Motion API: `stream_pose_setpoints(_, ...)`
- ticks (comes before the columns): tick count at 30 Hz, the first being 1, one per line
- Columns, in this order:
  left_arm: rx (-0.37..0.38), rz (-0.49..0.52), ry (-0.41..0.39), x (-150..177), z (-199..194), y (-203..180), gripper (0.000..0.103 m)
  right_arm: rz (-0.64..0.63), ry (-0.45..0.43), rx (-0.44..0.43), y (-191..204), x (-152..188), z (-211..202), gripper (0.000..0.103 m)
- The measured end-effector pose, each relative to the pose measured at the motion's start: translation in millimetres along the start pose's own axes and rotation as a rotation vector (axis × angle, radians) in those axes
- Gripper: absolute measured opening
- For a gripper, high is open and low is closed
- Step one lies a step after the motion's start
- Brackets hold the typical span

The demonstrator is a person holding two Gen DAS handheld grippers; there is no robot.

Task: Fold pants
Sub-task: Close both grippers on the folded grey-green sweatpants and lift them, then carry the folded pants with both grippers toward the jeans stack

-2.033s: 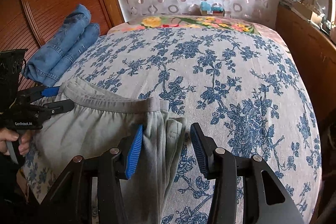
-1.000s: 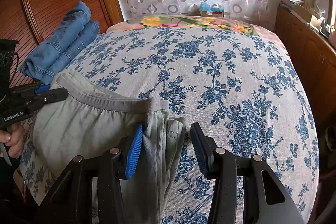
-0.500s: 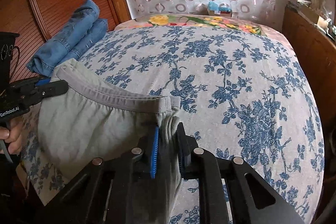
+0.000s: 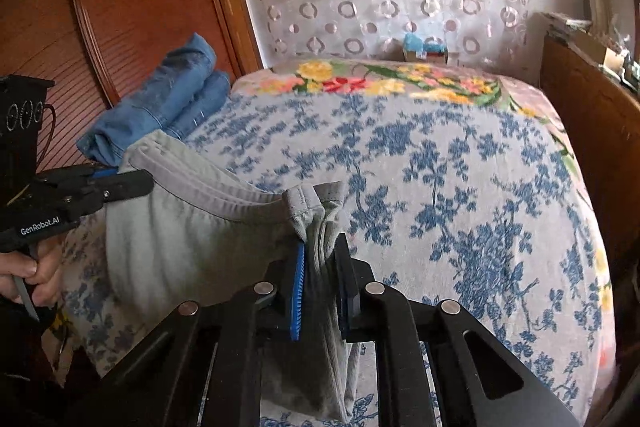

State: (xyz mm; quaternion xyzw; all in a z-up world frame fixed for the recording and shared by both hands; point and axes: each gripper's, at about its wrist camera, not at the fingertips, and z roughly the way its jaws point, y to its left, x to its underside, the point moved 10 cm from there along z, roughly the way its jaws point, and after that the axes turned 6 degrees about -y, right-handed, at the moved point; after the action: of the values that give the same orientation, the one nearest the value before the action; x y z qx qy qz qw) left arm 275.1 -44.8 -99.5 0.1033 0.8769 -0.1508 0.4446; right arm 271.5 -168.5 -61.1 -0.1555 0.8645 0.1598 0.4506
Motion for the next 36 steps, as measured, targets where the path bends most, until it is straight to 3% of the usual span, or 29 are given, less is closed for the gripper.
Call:
stream_pose_setpoints(22, -0.068, 0.026, -0.153, -47.0, -66.7, 16.3, 0.017, -0.118, -0.130, -0.025, 44.8, -51.8, -44.3, 0.013)
stream_pose_setpoints(29, -0.124, 0.012, -0.189, -57.0, -81.7, 41.5, 0.017, -0.159, -0.160, -0.064, 59.9, -74.0, -31.0, 0.013)
stream_pose_setpoints(36, -0.215, -0.021, -0.228, -69.6, -91.6, 91.6, 0.017, -0.233, -0.202, -0.122, 80.0, -114.4, 10.4, 0.013)
